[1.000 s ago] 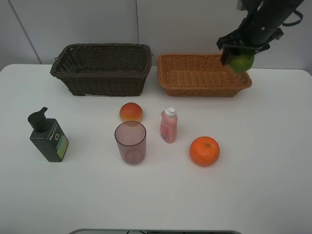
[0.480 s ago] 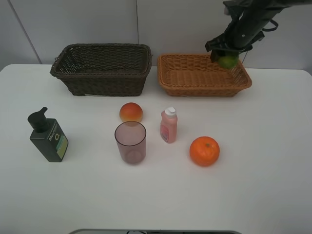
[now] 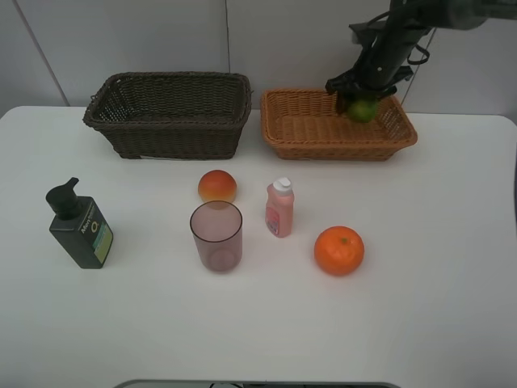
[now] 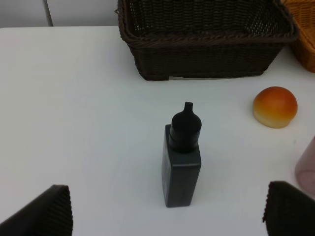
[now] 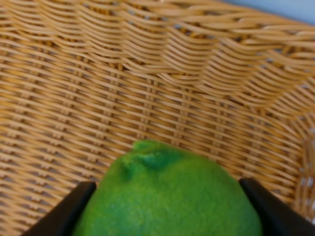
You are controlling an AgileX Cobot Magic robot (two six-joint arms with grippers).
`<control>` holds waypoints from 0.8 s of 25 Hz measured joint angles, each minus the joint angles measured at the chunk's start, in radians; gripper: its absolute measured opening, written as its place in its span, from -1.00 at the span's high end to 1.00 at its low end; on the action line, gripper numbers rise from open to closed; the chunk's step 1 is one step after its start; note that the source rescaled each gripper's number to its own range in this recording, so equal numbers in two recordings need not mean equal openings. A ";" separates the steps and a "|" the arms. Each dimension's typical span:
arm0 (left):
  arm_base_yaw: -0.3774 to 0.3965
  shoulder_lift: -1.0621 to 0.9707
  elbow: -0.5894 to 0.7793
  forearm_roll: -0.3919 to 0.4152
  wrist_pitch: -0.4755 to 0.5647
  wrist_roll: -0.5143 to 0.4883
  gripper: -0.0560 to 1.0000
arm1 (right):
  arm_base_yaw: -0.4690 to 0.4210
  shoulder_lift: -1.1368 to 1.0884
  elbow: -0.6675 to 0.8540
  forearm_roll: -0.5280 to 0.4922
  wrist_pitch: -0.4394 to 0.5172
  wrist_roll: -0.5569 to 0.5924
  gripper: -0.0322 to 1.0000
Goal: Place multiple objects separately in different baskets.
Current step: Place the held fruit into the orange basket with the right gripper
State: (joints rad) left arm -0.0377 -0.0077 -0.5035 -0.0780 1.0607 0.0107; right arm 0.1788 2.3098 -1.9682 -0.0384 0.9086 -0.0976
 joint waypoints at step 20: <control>0.000 0.000 0.000 0.000 0.000 0.000 -0.98 | 0.000 0.078 -0.035 0.023 0.008 0.057 -0.61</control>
State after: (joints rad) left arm -0.0377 -0.0077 -0.5035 -0.0780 1.0607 0.0107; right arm 0.1788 2.3879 -2.0033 -0.0155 0.9169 -0.0409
